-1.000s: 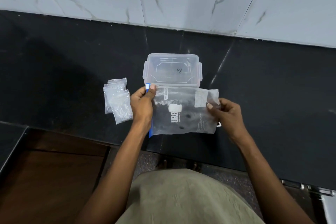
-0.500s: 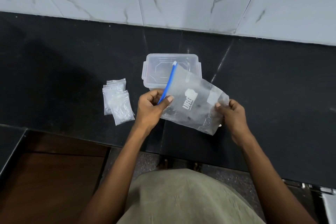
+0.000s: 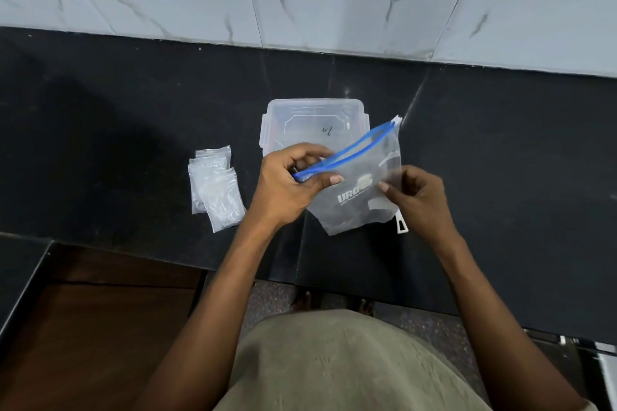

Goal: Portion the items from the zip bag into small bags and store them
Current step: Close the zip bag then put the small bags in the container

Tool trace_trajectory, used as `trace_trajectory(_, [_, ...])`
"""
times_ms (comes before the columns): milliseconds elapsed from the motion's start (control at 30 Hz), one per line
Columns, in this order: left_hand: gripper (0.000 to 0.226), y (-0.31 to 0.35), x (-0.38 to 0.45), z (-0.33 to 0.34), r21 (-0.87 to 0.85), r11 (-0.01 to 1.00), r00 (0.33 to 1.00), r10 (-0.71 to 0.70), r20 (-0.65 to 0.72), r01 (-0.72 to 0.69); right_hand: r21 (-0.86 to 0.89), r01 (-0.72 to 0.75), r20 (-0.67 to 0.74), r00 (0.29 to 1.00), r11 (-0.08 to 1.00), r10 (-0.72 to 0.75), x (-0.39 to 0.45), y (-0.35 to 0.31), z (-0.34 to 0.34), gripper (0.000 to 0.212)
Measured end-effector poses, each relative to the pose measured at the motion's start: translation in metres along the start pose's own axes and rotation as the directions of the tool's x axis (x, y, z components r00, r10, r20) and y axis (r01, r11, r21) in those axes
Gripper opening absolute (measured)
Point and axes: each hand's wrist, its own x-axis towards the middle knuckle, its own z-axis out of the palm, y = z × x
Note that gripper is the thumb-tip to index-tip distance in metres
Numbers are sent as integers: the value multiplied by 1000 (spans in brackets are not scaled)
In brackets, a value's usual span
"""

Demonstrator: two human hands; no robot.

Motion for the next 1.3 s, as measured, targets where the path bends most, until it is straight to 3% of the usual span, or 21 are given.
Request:
trace_trajectory(133, [51, -10, -1, -1, -278, 956, 988, -125, -92, 95, 271, -71, -67, 993, 960, 93, 0, 3, 4, 10])
trace_trajectory(267, [11, -28, -5, 11, -188, 956, 954, -257, -157, 227, 380, -156, 7, 986, 912, 166, -3, 0, 4, 13])
trace_trajectory(367, [12, -31, -6, 14, -254, 936, 937, -295, -190, 243, 389, -164, 12, 985, 906, 173, -4, -4, 3, 10])
trace_trajectory(467, [46, -31, -9, 15, -232, 920, 935, -344, -89, 317, 409, -169, -24, 981, 897, 195, -3, -5, 4, 8])
trace_trajectory(600, [60, -44, -16, 18, 39, 949, 947, -308, -92, 312, 440, -140, -114, 971, 887, 210, 2, 1, 4, 36])
trace_trajectory(767, [44, -40, -18, 23, -20, 985, 937, -170, -307, 172, 382, -61, -95, 990, 922, 105, -1, 1, 0, 40])
trace_trajectory(833, [40, -38, -20, 25, -14, 989, 959, -144, -244, 145, 337, -50, -61, 995, 940, 75, -5, -4, -2, 44])
trace_trajectory(900, [52, -33, -22, 25, 57, 988, 983, -138, -118, 146, 257, -55, -26, 998, 965, 64, -5, -6, -8, 61])
trace_trajectory(1000, [67, -33, -22, 24, 263, 965, 999, 24, -41, -12, -13, 1, 11, 1000, 1000, -1, -5, -7, -19, 69])
trace_trajectory(1067, [54, -33, -20, 27, 356, 928, 991, 132, -38, -110, -183, 47, 13, 999, 982, -45, -8, -8, -25, 58])
trace_trajectory(1167, [27, -33, -16, 28, 406, 904, 983, 172, -58, -134, -258, 87, -15, 995, 962, -94, -11, -12, -33, 22])
trace_trajectory(1233, [14, -31, -12, 32, 412, 903, 981, 174, -86, -124, -226, 77, -36, 996, 971, -87, -12, -13, -43, 7])
trace_trajectory(1300, [5, -27, -9, 38, 354, 924, 977, 187, -99, -141, -69, 16, -42, 999, 997, -19, -13, -13, -51, 5])
